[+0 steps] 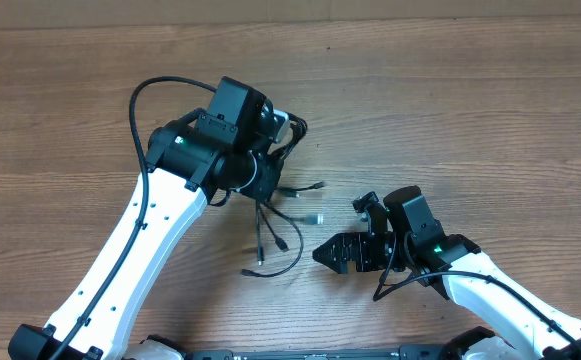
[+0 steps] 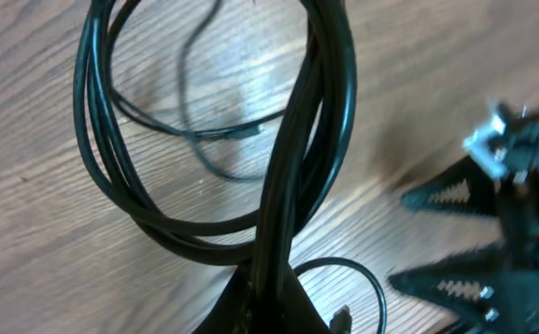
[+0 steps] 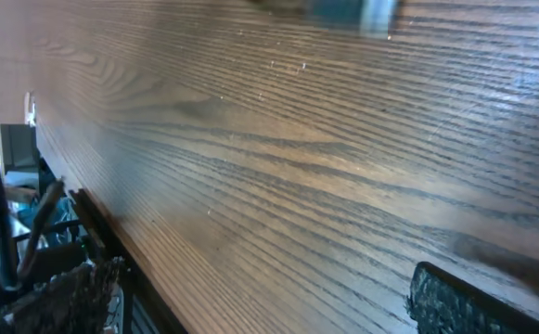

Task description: Untangle cables

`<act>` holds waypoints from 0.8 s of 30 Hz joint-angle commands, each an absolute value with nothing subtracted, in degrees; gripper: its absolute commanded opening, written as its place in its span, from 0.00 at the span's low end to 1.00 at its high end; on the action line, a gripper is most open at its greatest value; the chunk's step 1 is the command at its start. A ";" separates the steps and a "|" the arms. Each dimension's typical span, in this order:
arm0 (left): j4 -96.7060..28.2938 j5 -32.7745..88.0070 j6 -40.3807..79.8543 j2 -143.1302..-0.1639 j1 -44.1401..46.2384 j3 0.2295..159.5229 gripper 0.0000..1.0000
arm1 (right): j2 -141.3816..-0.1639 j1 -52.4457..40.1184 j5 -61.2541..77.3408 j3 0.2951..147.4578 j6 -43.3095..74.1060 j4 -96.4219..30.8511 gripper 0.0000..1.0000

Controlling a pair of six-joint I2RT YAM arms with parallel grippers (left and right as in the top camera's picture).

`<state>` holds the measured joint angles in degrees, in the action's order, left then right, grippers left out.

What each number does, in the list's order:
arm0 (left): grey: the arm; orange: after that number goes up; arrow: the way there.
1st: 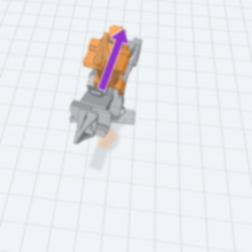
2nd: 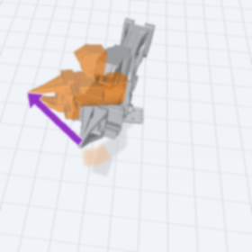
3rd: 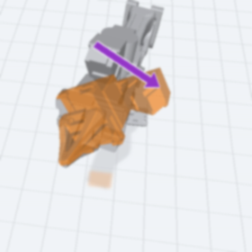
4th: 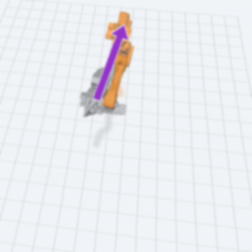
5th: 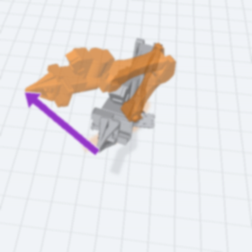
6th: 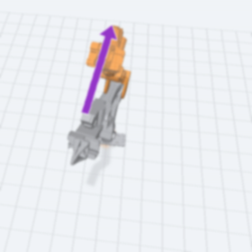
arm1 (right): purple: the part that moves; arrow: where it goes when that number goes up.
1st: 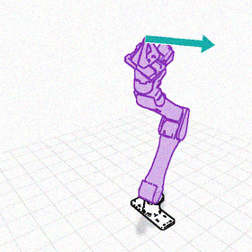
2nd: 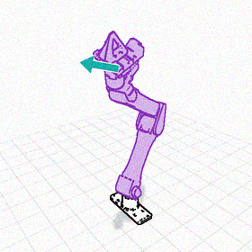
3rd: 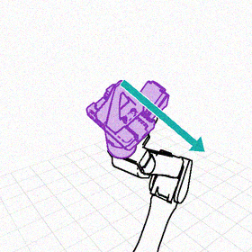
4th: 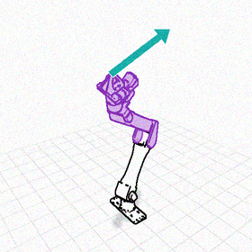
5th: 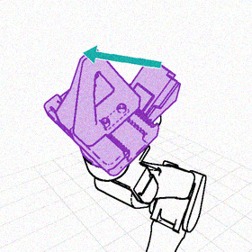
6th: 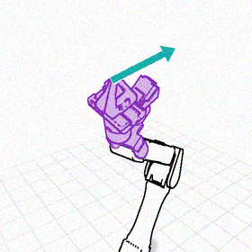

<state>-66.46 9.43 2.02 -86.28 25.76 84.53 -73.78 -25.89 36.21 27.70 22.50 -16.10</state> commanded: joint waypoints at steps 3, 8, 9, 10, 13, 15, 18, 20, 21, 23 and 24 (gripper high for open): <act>-66.43 7.97 -6.26 -86.56 25.63 85.23 0.05 | -73.84 -25.74 37.41 27.73 22.70 -15.77 1.00; -67.42 7.05 -7.75 -86.56 25.63 85.23 0.04 | -73.84 -25.63 37.41 27.79 24.64 -14.90 1.00; -67.61 7.05 -7.77 -86.59 25.63 85.21 0.04 | -73.84 -25.43 37.39 27.79 26.02 -14.26 1.00; -67.68 7.07 -7.77 -86.59 25.63 85.14 0.05 | -73.84 -25.08 37.39 27.79 27.18 -13.47 1.00; -67.66 7.09 -7.75 -86.59 25.63 84.51 0.04 | -73.84 -23.27 37.41 27.81 30.33 -10.76 1.00; -67.64 7.14 -7.75 -86.59 25.65 83.61 0.04 | -73.84 -21.34 37.45 27.83 33.87 -9.08 1.00; -67.59 8.47 -7.79 -86.59 25.63 81.67 0.05 | -73.84 -17.34 38.41 27.83 41.71 -6.39 1.00; -67.48 11.22 -8.80 -86.59 25.63 80.38 0.04 | -73.84 -14.81 39.70 27.83 46.68 -4.58 1.00; -67.46 13.61 -9.67 -86.59 25.65 79.66 0.04 | -73.84 -13.74 40.40 27.83 49.17 -3.60 1.00; -67.22 18.28 -11.16 -86.59 25.63 78.46 0.04 | -73.84 -12.21 41.89 27.83 54.28 -1.28 1.00; -67.13 20.45 -11.57 -86.59 25.63 78.08 0.05 | -73.84 -11.88 42.37 27.83 56.58 -0.14 1.00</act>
<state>-67.64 12.86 -8.47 -86.37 25.76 78.94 -73.78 -12.67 39.72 27.70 47.13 -1.26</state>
